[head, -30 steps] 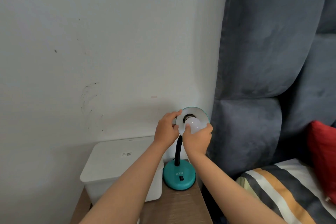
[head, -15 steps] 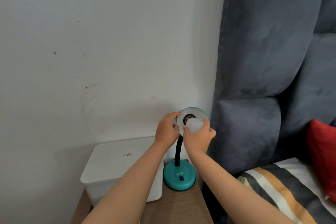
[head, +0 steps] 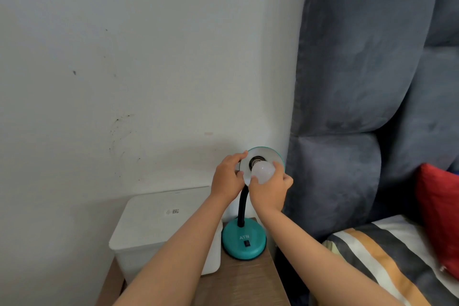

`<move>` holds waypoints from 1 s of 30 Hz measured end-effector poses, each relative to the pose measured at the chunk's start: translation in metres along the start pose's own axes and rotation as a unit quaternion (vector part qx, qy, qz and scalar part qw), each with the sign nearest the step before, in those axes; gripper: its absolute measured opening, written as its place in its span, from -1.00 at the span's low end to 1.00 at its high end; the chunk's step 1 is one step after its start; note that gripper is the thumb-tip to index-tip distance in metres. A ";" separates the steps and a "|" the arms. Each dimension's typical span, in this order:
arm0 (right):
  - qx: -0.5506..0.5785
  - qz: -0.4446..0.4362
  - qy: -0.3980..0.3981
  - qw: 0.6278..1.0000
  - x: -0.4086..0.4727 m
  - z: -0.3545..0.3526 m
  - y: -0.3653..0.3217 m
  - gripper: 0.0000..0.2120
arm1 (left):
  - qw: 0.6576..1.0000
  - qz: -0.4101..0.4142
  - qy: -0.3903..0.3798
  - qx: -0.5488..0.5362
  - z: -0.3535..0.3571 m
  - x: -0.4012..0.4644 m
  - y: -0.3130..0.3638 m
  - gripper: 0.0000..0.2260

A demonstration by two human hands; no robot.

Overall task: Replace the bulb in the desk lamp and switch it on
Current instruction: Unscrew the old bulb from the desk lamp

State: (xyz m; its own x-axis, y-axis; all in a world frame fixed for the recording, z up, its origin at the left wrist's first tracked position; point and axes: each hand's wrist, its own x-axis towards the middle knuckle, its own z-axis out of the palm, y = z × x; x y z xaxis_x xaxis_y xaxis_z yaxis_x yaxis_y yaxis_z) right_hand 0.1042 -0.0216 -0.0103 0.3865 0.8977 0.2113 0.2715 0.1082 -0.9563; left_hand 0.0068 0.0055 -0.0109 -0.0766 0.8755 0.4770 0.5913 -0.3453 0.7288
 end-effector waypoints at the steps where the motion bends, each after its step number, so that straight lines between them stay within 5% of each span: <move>1: 0.007 0.018 0.007 1.000 0.000 0.000 -0.001 -0.37 | 1.000 0.001 0.000 0.000 0.000 0.000 0.000 -0.49; 9: -0.033 0.003 -0.014 0.999 0.009 -0.002 -0.010 -0.53 | 1.000 -0.005 0.003 0.002 -0.003 0.000 0.000 -0.50; 17: 0.007 -0.016 0.004 1.000 0.005 0.000 0.003 -0.37 | 1.000 -0.003 0.004 -0.004 0.000 -0.001 0.001 -0.50; 26: -0.156 0.001 -0.028 0.987 0.004 -0.002 0.003 -0.54 | 1.000 -0.004 0.003 0.005 -0.001 -0.001 0.001 -0.49; 30: -0.098 -0.010 -0.034 0.995 0.008 -0.013 -0.001 -0.48 | 1.000 -0.003 0.002 0.002 -0.001 -0.001 0.002 -0.50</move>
State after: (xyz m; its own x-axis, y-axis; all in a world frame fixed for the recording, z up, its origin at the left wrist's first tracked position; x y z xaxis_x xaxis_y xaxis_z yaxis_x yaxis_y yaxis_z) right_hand 0.1188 -0.0198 -0.0045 0.3213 0.9235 0.2097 0.4479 0.0470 -0.8929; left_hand 0.0069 0.0037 -0.0097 -0.0831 0.8762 0.4748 0.5941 -0.3389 0.7295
